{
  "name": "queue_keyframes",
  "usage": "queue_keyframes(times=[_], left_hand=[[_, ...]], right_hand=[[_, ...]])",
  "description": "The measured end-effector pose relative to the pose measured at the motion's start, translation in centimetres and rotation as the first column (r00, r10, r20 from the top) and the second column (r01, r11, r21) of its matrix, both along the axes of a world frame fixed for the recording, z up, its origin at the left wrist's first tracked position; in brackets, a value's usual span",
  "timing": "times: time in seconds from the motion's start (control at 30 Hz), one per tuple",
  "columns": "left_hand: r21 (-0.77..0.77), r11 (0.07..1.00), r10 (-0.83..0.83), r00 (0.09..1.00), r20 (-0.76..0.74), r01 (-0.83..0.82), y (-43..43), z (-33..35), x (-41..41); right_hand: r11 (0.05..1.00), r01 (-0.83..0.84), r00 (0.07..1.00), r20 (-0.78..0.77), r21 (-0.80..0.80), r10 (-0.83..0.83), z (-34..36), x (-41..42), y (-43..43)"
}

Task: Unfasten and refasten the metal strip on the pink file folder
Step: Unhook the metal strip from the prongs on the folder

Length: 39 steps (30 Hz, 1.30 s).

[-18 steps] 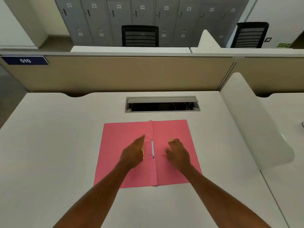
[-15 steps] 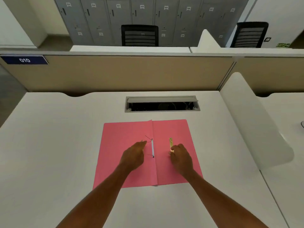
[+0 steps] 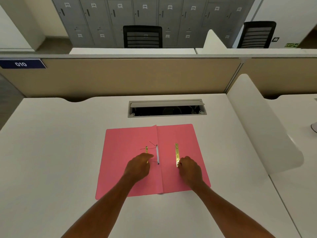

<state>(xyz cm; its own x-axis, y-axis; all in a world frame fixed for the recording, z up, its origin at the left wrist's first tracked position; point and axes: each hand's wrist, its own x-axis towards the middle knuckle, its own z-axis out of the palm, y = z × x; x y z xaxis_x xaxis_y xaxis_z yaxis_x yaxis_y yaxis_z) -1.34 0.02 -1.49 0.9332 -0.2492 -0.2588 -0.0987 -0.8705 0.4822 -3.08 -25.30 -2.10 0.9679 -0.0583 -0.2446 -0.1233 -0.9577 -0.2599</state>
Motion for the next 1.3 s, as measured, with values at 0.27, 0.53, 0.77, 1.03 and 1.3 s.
queue_keyframes(times=[0.27,0.53,0.77,1.03,1.3], left_hand=[[-0.104,0.989,0.107,0.994,0.034,-0.103,-0.4,-0.1,-0.3],[-0.206,0.924,0.348,0.931,0.111,-0.321,-2.0,0.5,0.0],[-0.239,0.897,0.413,0.897,0.159,-0.371,-3.7,1.4,0.3],[-0.518,0.611,0.510,0.798,-0.320,-0.598,-6.3,1.6,0.5],[-0.440,0.360,0.312,0.550,-0.774,-0.823,-8.7,0.5,-1.3]], right_hand=[[0.993,-0.036,0.999,-0.025,-0.109,0.034,0.0,1.1,0.9],[0.967,-0.134,0.991,-0.041,-0.215,0.128,-0.1,1.7,1.5],[0.911,-0.278,0.960,-0.068,-0.306,0.270,-0.2,1.9,1.3],[0.807,-0.497,0.865,-0.111,-0.317,0.489,0.3,2.6,0.0],[0.912,-0.407,0.895,-0.177,0.046,0.408,2.8,3.2,0.6]])
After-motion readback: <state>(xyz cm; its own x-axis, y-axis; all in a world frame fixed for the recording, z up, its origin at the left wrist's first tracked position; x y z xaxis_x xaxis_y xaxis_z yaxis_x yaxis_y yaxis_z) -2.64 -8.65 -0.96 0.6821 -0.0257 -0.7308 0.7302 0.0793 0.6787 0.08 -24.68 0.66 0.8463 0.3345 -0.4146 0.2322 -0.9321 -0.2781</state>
